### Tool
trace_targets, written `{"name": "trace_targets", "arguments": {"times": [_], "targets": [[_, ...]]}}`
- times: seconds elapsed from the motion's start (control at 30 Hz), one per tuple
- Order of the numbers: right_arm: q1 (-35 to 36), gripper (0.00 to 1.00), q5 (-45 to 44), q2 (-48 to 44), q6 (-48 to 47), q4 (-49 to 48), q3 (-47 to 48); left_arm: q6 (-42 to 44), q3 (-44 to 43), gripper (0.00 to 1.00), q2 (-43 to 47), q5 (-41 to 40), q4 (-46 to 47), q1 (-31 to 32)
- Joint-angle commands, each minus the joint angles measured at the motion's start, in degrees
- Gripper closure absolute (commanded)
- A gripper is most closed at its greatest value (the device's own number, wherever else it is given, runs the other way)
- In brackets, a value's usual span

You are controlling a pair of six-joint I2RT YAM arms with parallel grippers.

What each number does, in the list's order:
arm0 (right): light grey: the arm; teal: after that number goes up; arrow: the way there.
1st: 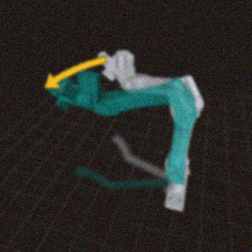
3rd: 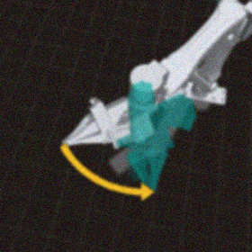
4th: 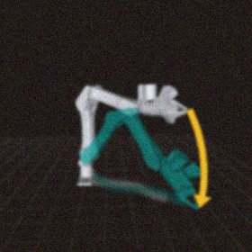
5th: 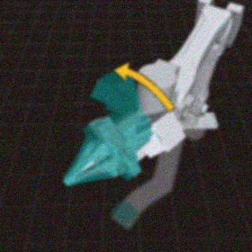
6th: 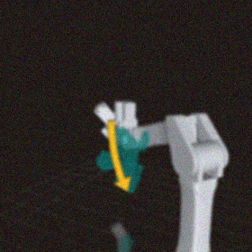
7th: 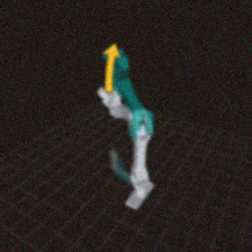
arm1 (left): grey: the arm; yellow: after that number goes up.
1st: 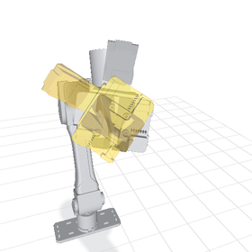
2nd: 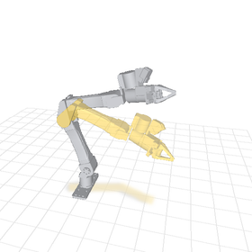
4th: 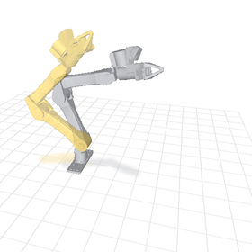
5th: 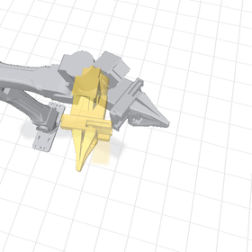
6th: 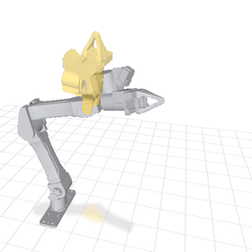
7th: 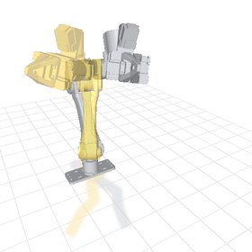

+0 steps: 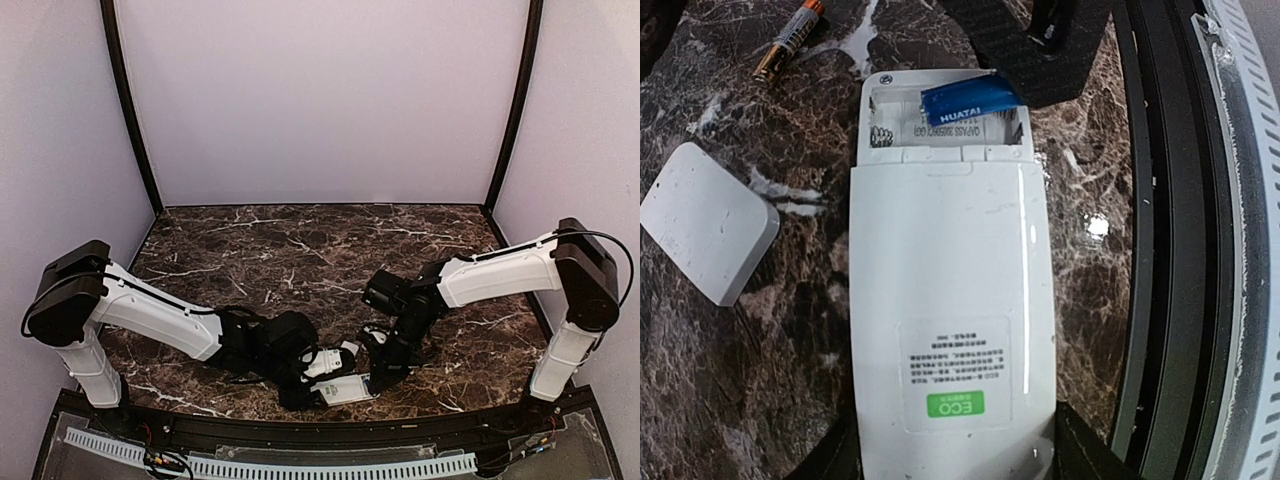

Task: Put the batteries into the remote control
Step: Hold the remote control without the battery cover at the center of the board.

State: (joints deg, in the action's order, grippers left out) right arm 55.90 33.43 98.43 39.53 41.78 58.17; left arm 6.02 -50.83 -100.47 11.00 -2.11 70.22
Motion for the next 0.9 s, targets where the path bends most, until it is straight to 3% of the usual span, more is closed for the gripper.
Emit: {"name": "trace_targets", "arguments": {"times": [0.0,0.5,0.87], "targets": [[0.1,1.00,1.5,2.3,-0.8,1.4,0.4,-2.7,1.9,0.74,0.2,2.2,-4.4,0.2],[-2.4,1.00,3.0,8.0,-2.8,2.6,1.4,-3.2,2.1,0.75,0.3,1.5,-3.7,0.2],[-3.1,1.00,0.3,11.3,-4.3,8.1,7.3,-2.8,2.1,0.72,0.5,1.3,-3.7,0.3]]}}
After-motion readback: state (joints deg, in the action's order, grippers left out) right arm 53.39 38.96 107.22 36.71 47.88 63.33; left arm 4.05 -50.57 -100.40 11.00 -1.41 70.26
